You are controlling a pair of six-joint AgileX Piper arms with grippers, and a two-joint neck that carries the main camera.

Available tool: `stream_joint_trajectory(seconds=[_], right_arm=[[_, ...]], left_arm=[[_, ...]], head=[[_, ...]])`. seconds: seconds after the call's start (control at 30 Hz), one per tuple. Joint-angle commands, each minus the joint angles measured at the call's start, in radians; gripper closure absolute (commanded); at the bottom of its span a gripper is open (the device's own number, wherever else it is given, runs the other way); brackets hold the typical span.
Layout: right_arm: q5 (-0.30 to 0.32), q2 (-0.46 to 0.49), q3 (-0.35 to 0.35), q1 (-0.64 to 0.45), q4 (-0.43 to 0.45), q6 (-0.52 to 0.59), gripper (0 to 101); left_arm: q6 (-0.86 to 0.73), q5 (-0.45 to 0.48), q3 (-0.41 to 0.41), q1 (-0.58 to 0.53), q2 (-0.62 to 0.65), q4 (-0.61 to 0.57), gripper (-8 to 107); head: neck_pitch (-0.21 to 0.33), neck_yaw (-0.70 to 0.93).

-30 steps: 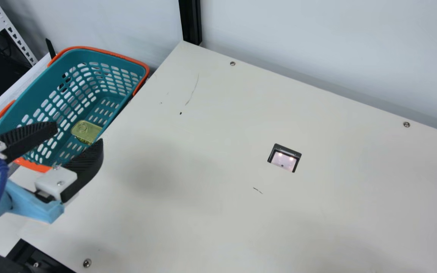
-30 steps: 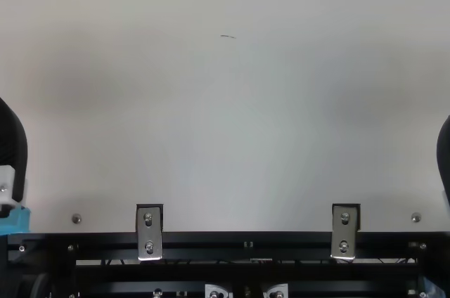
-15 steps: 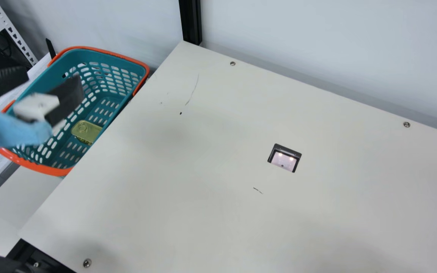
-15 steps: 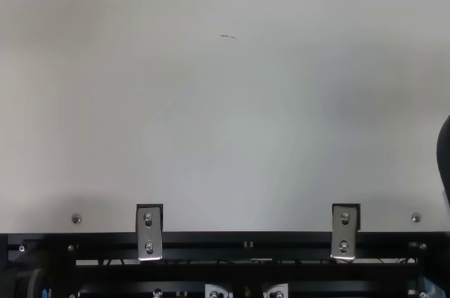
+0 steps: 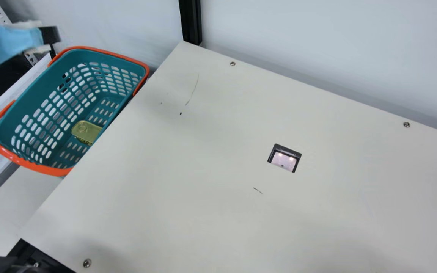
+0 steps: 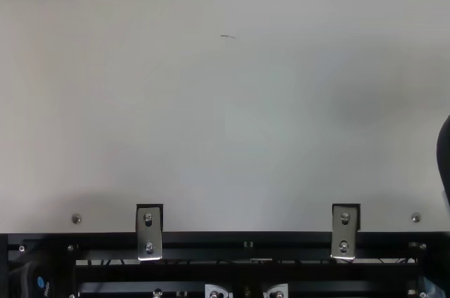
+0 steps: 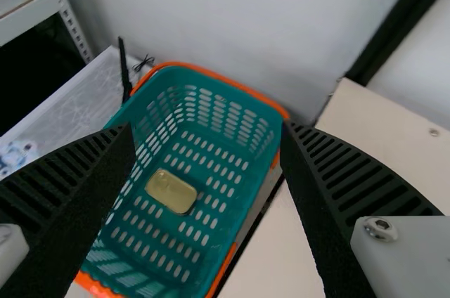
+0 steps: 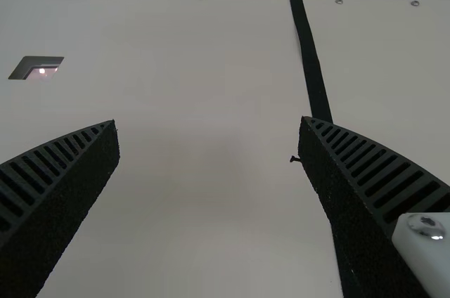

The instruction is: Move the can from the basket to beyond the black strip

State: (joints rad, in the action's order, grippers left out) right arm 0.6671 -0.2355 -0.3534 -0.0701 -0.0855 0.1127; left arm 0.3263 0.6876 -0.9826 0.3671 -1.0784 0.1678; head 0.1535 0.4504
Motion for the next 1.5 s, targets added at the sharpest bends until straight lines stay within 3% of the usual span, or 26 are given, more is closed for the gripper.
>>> stream_joint_trajectory(seconds=[0.0, 0.57, 1.47], right_arm=[[0.0, 0.0, 0.0, 0.0, 0.0, 0.0, 0], [0.0, 0.0, 0.0, 0.0, 0.0, 0.0, 0], [0.0, 0.0, 0.0, 0.0, 0.0, 0.0, 0]], left_arm=[[0.022, 0.02, -0.036, 0.012, -0.096, 0.008, 9], [0.332, 0.121, -0.158, 0.008, -0.44, 0.069, 9], [0.57, 0.019, -0.236, 0.109, -0.931, 0.086, 9]], head=[[0.039, 0.013], [0.039, 0.013], [0.039, 0.013]])
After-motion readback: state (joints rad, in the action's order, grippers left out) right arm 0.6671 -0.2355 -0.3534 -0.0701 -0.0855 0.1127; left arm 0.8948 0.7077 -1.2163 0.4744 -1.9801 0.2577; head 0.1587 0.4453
